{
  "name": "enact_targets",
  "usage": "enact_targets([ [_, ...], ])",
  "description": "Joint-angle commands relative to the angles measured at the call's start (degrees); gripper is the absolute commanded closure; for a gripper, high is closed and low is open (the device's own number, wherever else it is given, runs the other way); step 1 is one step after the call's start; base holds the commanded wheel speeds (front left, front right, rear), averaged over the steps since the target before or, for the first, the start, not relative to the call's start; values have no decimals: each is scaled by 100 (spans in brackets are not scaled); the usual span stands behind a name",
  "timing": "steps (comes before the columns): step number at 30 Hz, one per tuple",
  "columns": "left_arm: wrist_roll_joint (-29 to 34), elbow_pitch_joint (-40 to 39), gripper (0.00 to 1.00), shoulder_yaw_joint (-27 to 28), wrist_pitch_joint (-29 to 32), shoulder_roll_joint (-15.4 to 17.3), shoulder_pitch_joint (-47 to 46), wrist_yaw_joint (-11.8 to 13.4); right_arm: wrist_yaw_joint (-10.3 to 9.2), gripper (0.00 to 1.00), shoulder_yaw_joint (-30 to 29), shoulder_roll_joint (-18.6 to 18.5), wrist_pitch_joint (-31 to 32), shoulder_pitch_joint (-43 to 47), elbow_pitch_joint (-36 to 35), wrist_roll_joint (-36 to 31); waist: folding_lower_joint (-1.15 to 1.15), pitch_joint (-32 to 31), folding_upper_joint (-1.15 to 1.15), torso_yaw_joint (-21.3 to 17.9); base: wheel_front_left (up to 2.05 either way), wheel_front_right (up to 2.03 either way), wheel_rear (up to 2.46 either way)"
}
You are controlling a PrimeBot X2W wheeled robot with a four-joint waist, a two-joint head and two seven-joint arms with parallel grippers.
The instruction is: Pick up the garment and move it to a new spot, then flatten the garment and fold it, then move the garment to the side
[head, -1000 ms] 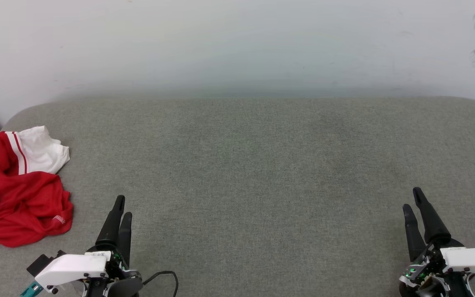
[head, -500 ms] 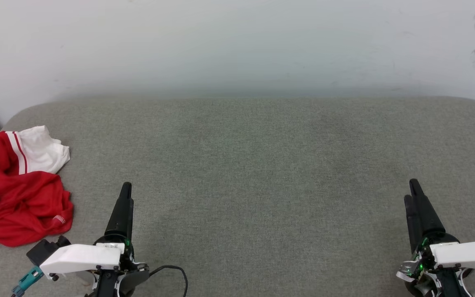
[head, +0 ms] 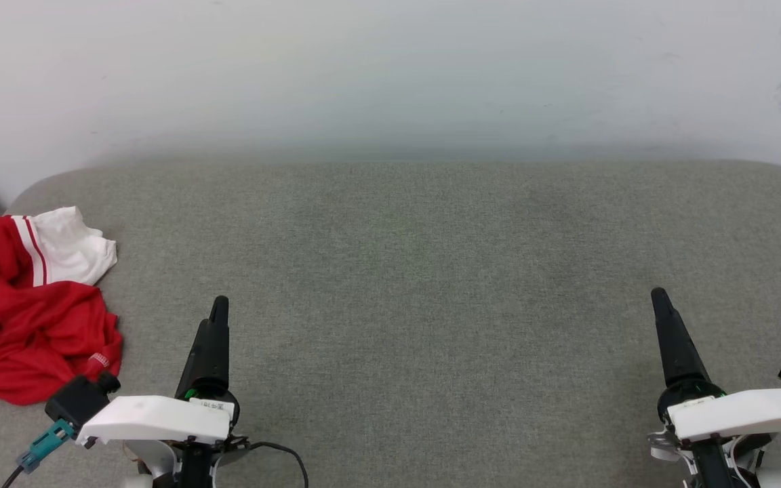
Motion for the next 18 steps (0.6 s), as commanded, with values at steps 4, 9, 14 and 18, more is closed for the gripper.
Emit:
enact_targets([
  [4, 749, -92, 0, -37, -125, 16, -137, -3, 1, 0, 46, -53, -109, -94, -97, -828, 0, -5, 0, 7, 0, 0, 0],
  [9, 1443, -74, 0, -103, -221, 35, -150, -3, 2, 0, 30, -37, -116, -117, -106, -1541, 0, -9, 0, 18, 0, 0, 0],
  [14, 2117, -48, 0, -141, -315, 70, -157, 9, 2, 0, -2, -14, -90, -109, -144, -2214, 0, -24, 0, 29, 0, 0, 0],
  [18, 2592, 2, 0, -199, -380, 116, -163, 39, 2, 0, -70, 7, -56, -87, -204, -2750, 0, -35, 0, 30, 0, 0, 0],
])
